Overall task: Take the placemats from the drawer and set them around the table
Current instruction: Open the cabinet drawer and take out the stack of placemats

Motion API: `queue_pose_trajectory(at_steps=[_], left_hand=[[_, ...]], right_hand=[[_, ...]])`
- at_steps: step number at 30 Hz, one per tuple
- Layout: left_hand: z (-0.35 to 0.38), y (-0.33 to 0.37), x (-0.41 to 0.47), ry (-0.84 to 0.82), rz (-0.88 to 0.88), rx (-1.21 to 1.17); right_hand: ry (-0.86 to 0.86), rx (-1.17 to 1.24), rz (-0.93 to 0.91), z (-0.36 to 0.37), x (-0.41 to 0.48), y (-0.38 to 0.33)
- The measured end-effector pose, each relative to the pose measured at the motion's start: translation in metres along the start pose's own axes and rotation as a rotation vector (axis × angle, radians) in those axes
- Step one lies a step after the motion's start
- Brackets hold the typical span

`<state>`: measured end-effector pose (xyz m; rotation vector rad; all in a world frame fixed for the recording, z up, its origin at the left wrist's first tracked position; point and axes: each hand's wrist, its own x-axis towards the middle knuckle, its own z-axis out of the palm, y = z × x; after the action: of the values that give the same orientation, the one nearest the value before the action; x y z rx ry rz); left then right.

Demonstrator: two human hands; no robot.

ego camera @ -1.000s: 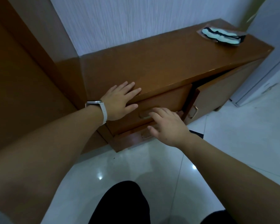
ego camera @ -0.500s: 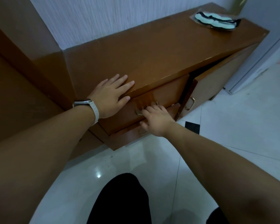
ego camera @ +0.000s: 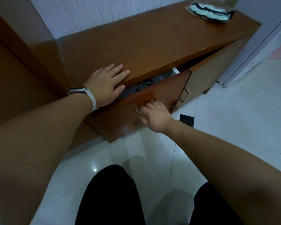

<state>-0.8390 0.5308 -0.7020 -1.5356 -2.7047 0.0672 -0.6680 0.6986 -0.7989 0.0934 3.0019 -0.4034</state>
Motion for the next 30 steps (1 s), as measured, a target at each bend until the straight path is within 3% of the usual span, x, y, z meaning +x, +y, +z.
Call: queue_pose_trajectory(at_steps=[10, 23, 30], left_hand=[[-0.002, 0.003, -0.002, 0.005, 0.003, -0.012], [-0.004, 0.005, -0.004, -0.022, -0.012, 0.001], [-0.003, 0.004, -0.003, -0.031, -0.022, -0.009]], right_hand=[[0.265, 0.031, 0.004, 0.040, -0.085, 0.014], [0.171, 0.118, 0.055, 0.034, -0.125, 0.007], [0.237, 0.105, 0.052, 0.042, -0.149, 0.012]])
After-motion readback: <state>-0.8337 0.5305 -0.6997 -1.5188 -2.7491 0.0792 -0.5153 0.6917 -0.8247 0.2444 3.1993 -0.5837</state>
